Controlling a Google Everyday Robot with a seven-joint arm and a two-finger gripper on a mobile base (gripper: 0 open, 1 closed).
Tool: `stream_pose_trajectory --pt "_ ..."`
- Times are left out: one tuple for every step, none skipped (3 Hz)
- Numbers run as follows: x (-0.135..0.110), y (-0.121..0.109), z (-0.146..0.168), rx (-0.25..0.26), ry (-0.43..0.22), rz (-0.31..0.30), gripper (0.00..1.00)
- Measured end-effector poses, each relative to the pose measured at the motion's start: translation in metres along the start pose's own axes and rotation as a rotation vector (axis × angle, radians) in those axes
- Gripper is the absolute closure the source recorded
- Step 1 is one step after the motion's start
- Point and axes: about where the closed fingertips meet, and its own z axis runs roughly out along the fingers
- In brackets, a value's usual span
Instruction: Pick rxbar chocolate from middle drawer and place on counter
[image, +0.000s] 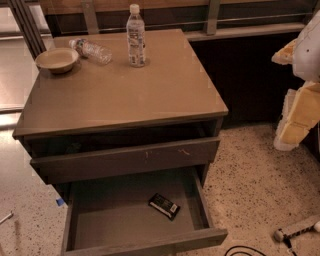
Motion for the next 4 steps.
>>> stream_pose_trajectory --pt "0.0 0.0 0.0 0.0 0.0 0.0 0.0" --pt "-0.002 0.003 0.013 0.003 -0.018 0.034 0.17" --pt "-0.01 0.016 0.055 -0.02 -0.088 0.102 0.4" --pt "-0.023 0.026 0.114 -0.06 -0.203 0.156 0.63"
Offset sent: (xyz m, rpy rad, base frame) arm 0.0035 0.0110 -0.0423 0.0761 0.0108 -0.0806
